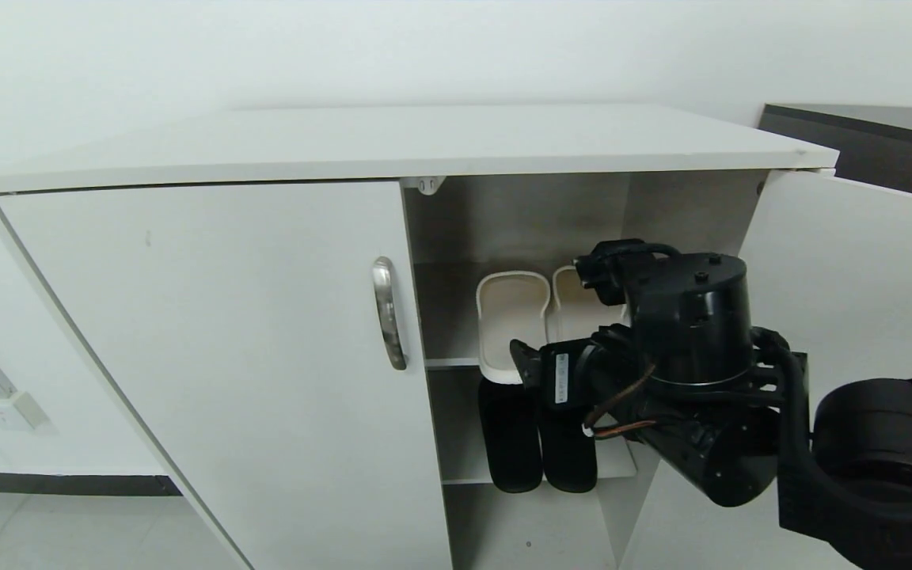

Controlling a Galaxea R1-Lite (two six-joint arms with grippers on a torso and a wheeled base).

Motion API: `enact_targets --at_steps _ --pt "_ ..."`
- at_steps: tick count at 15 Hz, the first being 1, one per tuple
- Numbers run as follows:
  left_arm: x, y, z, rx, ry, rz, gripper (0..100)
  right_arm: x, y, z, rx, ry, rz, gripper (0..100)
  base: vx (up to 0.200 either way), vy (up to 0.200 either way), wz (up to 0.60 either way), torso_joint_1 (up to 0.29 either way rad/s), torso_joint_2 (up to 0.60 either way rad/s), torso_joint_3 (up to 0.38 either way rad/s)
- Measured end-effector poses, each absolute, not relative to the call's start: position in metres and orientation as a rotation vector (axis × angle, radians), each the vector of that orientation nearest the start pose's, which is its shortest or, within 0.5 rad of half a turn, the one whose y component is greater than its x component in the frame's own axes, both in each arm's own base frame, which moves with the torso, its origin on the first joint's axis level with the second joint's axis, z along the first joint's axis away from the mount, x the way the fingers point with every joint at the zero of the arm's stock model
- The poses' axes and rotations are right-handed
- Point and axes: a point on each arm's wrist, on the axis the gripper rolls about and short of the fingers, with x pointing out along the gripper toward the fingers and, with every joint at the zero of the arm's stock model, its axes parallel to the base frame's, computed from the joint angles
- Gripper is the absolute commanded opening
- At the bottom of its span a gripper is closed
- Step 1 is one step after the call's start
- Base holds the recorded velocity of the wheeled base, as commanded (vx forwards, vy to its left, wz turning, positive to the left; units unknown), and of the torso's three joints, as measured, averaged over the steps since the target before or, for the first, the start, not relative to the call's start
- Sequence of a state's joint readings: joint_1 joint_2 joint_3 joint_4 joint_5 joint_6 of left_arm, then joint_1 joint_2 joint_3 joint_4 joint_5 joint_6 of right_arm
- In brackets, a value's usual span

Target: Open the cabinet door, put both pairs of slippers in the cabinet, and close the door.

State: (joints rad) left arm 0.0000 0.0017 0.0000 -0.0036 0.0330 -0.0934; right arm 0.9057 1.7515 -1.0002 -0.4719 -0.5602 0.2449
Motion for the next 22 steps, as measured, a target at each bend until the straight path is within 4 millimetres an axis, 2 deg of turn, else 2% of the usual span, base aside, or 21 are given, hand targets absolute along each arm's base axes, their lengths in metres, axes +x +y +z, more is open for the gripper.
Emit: enact_targets --at_steps 1,4,12,22 --pt "-0.023 0.001 0.076 -0.094 -0.003 0.033 0 0.208 0.248 0.201 0.046 0.254 0.321 0 0.000 0.000 0.00 0.000 0.00 0.000" --pt "-0.023 0.001 0.076 -0.096 -0.003 0.033 0 0.204 0.246 0.196 0.041 0.261 0.329 0 0.000 0.000 0.00 0.000 0.00 0.000" --pt "-0.023 0.001 0.076 -0.101 -0.003 0.035 0 0.209 0.254 0.175 0.018 0.279 0.325 0 0.000 0.000 0.00 0.000 0.00 0.000" --pt "-0.023 0.001 0.076 -0.101 -0.002 0.035 0 0.212 0.259 0.165 0.009 0.286 0.318 0 -0.200 0.000 0.00 0.002 0.00 0.001"
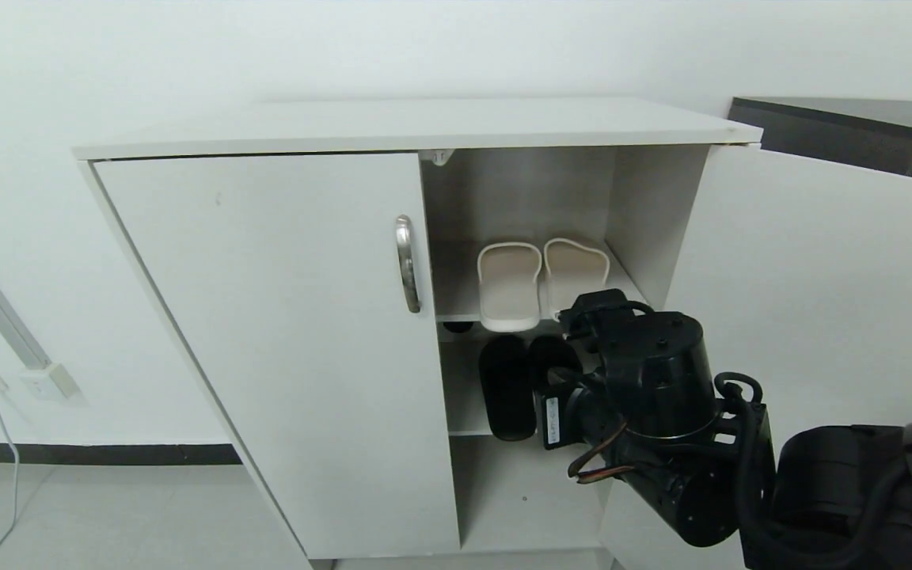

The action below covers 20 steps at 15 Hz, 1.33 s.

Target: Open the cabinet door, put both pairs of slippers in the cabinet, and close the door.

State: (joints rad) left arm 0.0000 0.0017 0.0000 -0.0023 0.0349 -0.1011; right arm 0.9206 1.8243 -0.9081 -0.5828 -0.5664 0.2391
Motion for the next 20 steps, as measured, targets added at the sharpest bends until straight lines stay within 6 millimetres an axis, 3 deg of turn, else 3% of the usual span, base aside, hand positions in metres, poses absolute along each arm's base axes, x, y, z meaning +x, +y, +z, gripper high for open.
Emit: enact_targets --at_steps 8,20 --pt "-0.023 0.001 0.076 -0.101 -0.003 0.035 0 0.215 0.261 0.160 -0.013 0.291 0.314 0 -0.200 0.000 0.00 0.001 0.00 0.001" --pt "-0.023 0.001 0.076 -0.101 -0.003 0.035 0 0.222 0.260 0.145 -0.065 0.272 0.312 0 0.000 0.000 0.00 0.000 0.00 0.000"
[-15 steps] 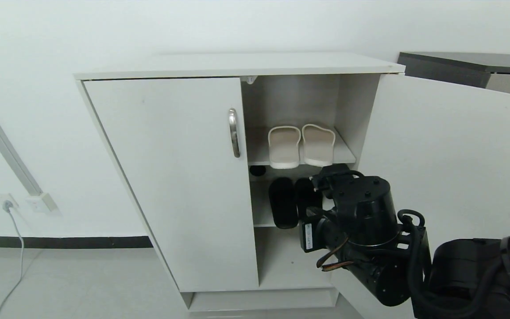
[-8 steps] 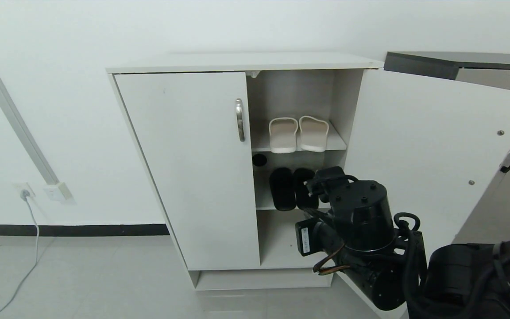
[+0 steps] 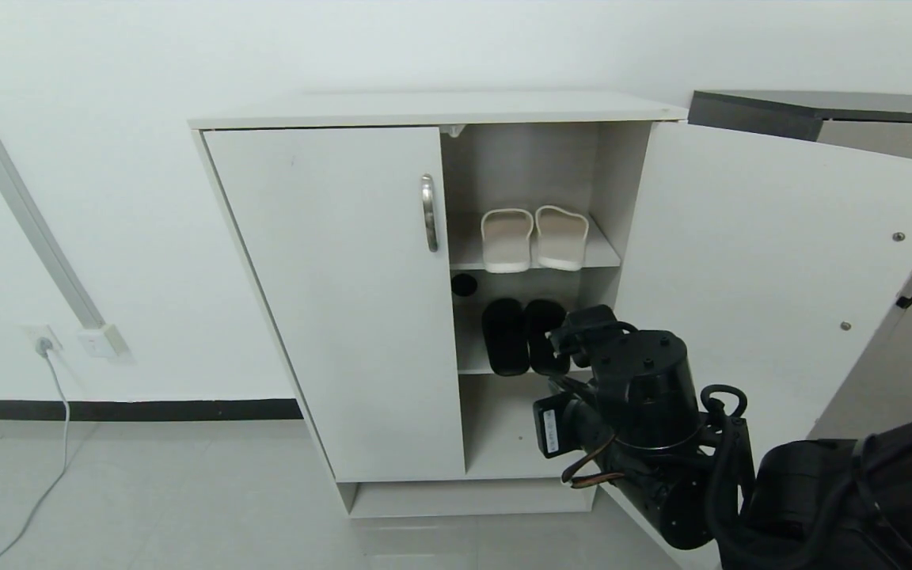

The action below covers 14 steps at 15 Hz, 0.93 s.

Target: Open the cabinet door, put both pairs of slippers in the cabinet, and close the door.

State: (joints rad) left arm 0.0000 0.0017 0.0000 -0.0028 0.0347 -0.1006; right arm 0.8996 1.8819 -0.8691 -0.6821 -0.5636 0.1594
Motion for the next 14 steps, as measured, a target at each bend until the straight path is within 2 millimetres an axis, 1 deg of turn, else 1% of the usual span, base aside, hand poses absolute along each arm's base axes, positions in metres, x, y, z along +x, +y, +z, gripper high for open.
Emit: enact_targets --at_steps 7,8,11,14 --pt "-0.023 0.001 0.076 -0.101 -0.003 0.035 0 0.232 0.263 0.133 -0.064 0.276 0.299 0 0.000 0.000 0.00 0.000 0.00 0.000" --pt "-0.023 0.001 0.076 -0.101 -0.002 0.036 0 0.233 0.263 0.131 -0.068 0.280 0.296 0 0.000 0.000 0.00 0.002 -0.09 -0.124" --pt "-0.023 0.001 0.075 -0.101 0.000 0.036 0 0.236 0.263 0.127 -0.074 0.287 0.291 0 0.000 0.000 0.00 0.014 -0.19 -0.312" --pt "-0.023 0.001 0.076 -0.101 -0.004 0.036 0 0.237 0.264 0.124 -0.078 0.292 0.288 0 0.000 0.000 0.00 0.040 -0.53 -0.359"
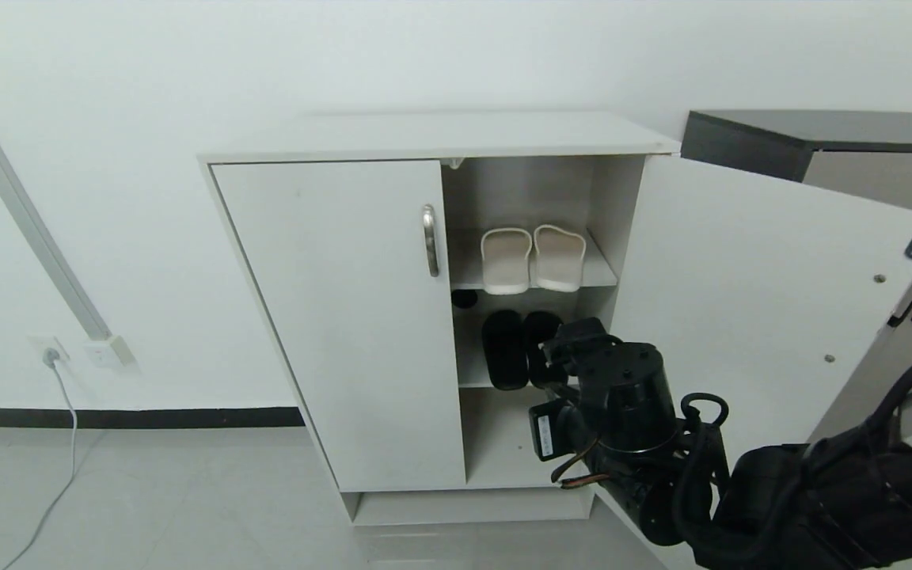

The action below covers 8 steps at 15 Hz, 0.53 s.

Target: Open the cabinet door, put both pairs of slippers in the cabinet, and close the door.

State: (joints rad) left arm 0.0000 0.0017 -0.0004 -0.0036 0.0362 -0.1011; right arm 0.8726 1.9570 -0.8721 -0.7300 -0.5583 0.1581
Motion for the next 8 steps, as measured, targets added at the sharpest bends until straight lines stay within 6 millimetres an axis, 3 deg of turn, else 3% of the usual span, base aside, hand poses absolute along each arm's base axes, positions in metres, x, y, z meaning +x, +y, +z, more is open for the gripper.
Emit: enact_targets --at_steps 8 --pt "-0.0227 0.0008 0.0758 -0.101 -0.002 0.037 0 0.2389 0.2621 0.1231 -0.081 0.296 0.280 0 0.000 0.000 0.00 0.127 -0.47 -0.338"
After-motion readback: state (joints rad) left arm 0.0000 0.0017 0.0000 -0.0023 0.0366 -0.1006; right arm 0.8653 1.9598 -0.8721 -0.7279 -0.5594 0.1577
